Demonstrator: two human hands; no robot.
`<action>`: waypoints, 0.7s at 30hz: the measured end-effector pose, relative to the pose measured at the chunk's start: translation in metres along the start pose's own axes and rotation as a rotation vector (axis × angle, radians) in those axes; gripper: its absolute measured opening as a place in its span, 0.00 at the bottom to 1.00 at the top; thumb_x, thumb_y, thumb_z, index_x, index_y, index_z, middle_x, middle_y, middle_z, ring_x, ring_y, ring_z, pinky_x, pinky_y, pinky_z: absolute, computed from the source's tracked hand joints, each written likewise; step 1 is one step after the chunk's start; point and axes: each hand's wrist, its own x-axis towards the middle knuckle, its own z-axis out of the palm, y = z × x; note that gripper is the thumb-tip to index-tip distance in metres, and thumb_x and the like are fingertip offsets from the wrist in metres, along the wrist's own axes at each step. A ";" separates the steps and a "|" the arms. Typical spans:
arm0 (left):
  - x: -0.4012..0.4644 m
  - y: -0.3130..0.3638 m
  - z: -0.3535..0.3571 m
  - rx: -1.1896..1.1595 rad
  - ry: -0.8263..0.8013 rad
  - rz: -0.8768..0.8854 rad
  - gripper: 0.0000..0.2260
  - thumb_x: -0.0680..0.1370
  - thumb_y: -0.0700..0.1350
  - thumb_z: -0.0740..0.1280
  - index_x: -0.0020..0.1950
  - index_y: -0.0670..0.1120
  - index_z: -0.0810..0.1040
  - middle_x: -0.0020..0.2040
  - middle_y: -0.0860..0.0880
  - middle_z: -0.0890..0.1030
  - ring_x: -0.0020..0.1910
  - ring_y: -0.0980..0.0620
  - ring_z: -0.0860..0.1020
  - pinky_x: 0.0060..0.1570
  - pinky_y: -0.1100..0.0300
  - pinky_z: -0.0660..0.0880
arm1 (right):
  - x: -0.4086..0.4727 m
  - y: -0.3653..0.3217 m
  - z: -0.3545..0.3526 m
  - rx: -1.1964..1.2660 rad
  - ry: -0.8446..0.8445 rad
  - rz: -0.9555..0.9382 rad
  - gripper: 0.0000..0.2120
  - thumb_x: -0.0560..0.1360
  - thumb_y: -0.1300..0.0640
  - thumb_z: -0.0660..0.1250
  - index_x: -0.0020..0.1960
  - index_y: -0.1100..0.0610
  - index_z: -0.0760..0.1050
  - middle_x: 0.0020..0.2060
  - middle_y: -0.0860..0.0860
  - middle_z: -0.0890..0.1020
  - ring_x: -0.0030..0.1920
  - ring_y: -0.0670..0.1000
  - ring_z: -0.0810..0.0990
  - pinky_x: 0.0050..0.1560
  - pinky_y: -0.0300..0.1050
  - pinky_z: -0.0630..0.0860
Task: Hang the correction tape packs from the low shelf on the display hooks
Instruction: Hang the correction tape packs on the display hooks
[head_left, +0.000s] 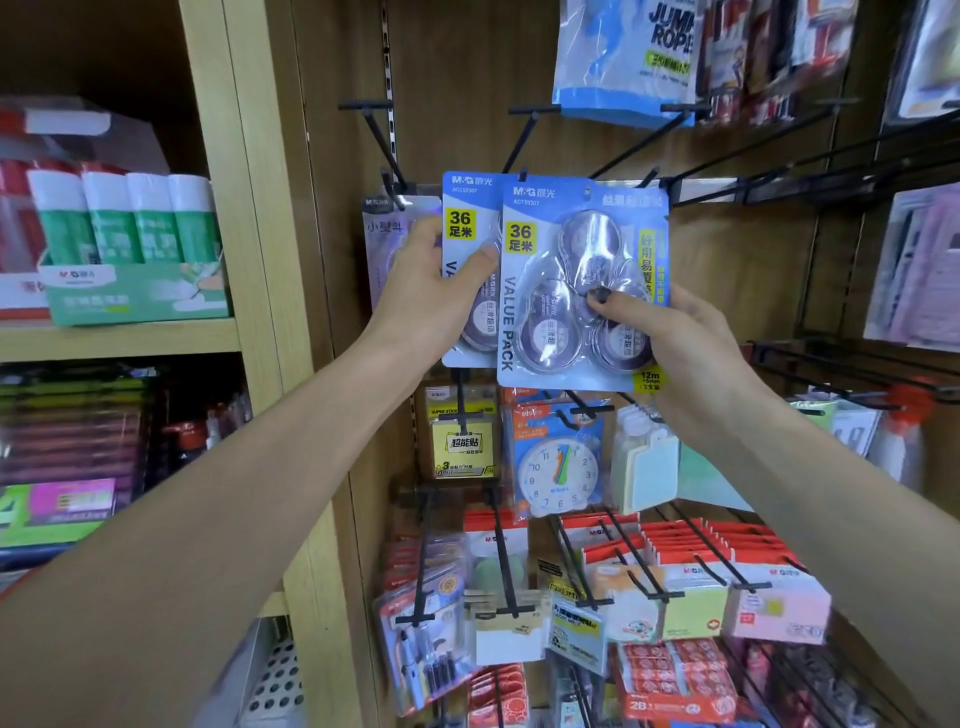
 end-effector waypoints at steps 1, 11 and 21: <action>0.001 -0.002 0.001 0.015 0.004 -0.012 0.07 0.83 0.46 0.68 0.58 0.56 0.74 0.58 0.52 0.85 0.56 0.55 0.84 0.61 0.50 0.81 | 0.002 0.001 0.000 -0.010 0.005 0.012 0.16 0.74 0.60 0.76 0.61 0.59 0.83 0.54 0.58 0.88 0.56 0.62 0.87 0.59 0.70 0.80; 0.014 -0.025 0.010 0.365 0.047 0.041 0.18 0.82 0.45 0.65 0.69 0.48 0.64 0.55 0.45 0.80 0.48 0.45 0.79 0.51 0.50 0.81 | 0.035 0.015 0.006 -0.050 0.012 0.035 0.17 0.74 0.63 0.76 0.62 0.63 0.82 0.54 0.59 0.88 0.56 0.62 0.87 0.60 0.66 0.81; 0.010 -0.025 0.004 0.475 0.047 0.101 0.18 0.79 0.51 0.63 0.67 0.58 0.64 0.56 0.43 0.81 0.46 0.46 0.81 0.51 0.46 0.79 | 0.021 0.009 -0.003 -0.202 0.051 -0.133 0.14 0.72 0.63 0.77 0.57 0.58 0.81 0.51 0.56 0.88 0.53 0.60 0.88 0.54 0.59 0.85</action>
